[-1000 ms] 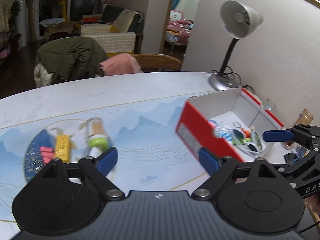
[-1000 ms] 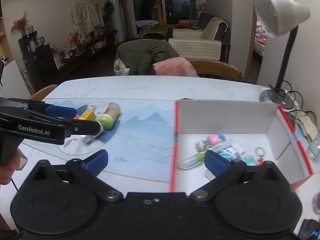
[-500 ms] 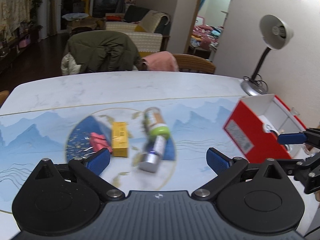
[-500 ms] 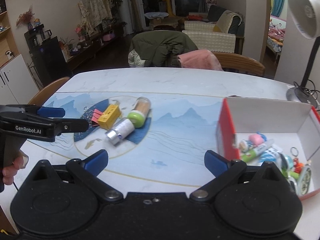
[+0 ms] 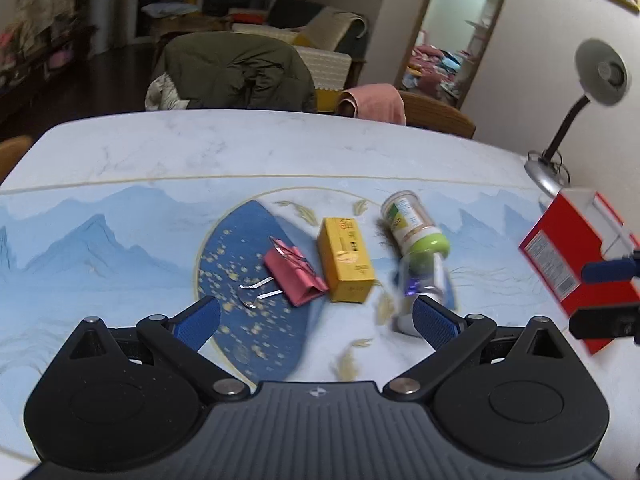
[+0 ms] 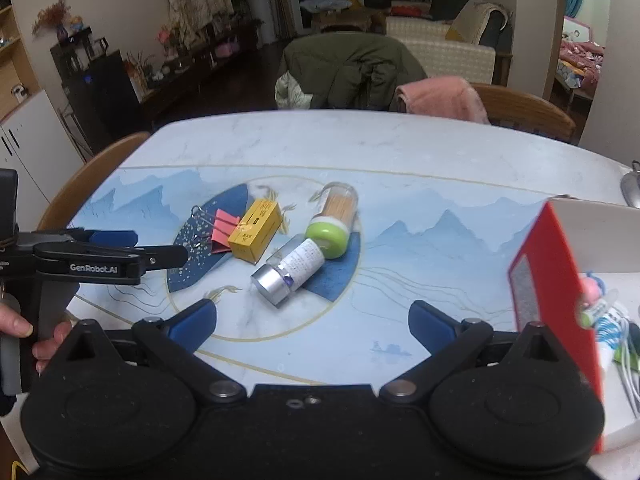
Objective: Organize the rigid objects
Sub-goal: 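Withdraw both tools from the shoebox back toward the remaining items, then grasp the pink binder clip with left tool while right tool grasps clear bottle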
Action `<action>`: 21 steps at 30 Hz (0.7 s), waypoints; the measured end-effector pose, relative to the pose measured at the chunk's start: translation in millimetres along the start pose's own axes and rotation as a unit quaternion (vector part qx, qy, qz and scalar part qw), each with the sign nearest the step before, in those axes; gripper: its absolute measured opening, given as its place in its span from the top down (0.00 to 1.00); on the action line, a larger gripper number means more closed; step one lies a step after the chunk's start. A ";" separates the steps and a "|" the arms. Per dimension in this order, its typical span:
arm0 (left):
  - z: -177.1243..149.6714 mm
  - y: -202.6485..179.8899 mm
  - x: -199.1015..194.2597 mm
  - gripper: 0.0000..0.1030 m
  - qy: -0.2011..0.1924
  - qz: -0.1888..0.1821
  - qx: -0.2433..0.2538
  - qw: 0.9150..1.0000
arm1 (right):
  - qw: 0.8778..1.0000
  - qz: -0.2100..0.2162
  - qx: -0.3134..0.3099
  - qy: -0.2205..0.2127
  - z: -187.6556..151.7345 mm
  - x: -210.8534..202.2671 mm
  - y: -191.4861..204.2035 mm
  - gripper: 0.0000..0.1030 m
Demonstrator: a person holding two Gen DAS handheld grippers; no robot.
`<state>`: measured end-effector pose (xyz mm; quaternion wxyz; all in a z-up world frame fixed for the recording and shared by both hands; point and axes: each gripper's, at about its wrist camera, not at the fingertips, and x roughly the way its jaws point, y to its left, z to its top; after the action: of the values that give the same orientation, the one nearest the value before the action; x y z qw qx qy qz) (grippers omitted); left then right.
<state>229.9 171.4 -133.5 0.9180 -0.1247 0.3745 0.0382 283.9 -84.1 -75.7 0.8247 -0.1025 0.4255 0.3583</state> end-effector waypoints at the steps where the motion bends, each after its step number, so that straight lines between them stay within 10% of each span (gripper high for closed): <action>1: 1.2 2.2 4.9 0.00 0.004 0.005 0.007 1.000 | 1.000 0.000 0.001 0.005 1.8 4.9 1.7 0.01; 21: 11.9 20.5 67.5 0.00 -0.009 -0.007 0.092 0.996 | 0.998 -0.024 0.039 0.050 40.5 92.1 16.8 0.09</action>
<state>283.0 192.7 -176.5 0.9291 -0.0422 0.3674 -0.0015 333.1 -6.4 -119.8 0.8142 -0.0981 0.4771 0.3160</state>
